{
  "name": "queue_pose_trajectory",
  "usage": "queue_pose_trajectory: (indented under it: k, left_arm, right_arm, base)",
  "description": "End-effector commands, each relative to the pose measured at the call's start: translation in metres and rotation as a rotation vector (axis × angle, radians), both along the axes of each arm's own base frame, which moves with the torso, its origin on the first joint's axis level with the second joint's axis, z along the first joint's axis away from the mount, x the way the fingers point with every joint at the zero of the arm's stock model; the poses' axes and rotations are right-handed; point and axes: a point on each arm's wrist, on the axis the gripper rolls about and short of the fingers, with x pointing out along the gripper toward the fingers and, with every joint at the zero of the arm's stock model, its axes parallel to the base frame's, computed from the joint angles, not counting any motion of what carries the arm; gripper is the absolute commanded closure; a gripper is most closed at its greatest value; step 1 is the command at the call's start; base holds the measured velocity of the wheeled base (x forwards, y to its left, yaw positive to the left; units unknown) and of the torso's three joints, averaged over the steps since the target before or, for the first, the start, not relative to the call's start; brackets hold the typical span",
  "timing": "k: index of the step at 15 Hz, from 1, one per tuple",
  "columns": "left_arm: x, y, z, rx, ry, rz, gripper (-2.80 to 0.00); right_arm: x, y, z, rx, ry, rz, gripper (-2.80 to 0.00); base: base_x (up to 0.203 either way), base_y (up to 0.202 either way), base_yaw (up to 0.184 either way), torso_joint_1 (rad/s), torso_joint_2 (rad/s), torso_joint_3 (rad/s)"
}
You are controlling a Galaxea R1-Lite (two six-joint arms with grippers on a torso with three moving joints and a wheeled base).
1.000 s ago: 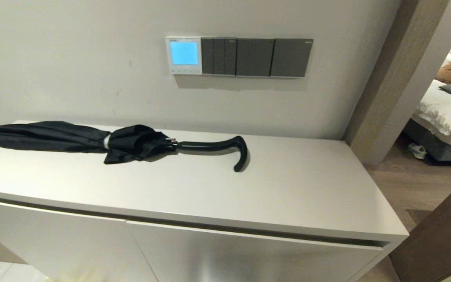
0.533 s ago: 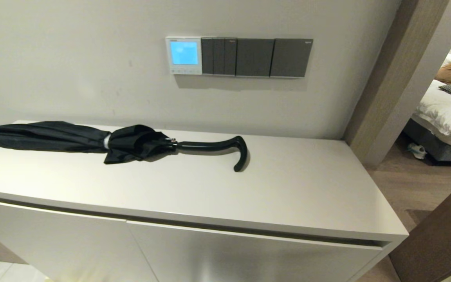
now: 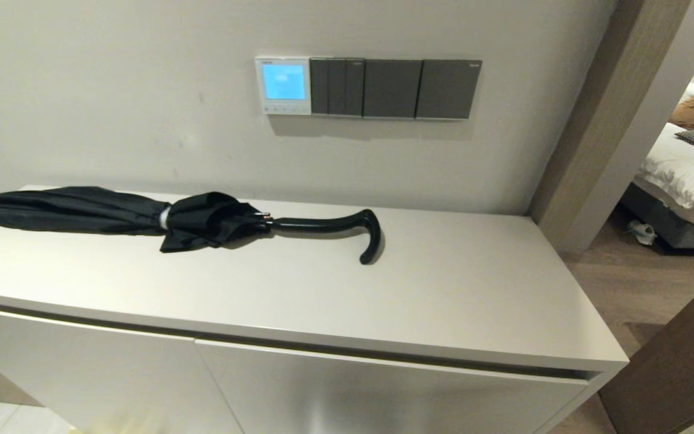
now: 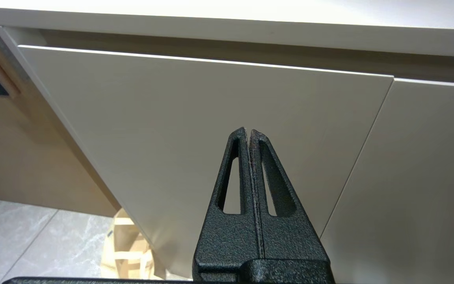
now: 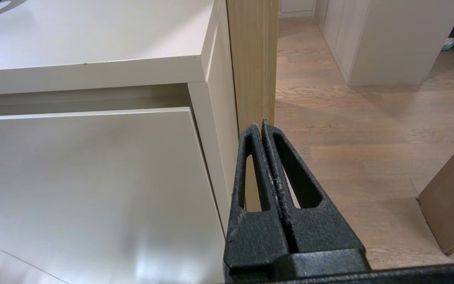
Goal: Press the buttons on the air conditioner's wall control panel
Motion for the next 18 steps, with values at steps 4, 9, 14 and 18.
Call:
queue_pose_trajectory:
  k: [4, 9, 14, 18]
  left_arm:
    - [-0.001, -0.001, -0.001, 0.061, -0.002, -0.044, 0.0]
    - [0.004, -0.004, -0.011, 0.048, 0.01, -0.173, 0.0]
    - [0.005, -0.004, -0.011, 0.017, -0.01, -0.175, 0.0]
    - [0.005, -0.004, -0.01, 0.018, -0.017, -0.176, 0.0]
  right_arm:
    - [0.0, 0.0, -0.001, -0.002, 0.005, 0.001, 0.0]
    - [0.0, 0.0, -0.001, -0.002, 0.005, 0.003, 0.0]
    - [0.0, 0.0, -0.001, -0.002, 0.005, 0.001, 0.0]
    - [0.0, 0.0, -0.001, -0.002, 0.005, 0.001, 0.0]
  base:
    - [0.0, 0.0, 0.0, 0.0, 0.0, 0.0]
    - [0.0, 0.0, 0.0, 0.0, 0.0, 0.0]
    - [0.0, 0.0, 0.0, 0.0, 0.0, 0.0]
    - [0.0, 0.0, 0.0, 0.0, 0.0, 0.0]
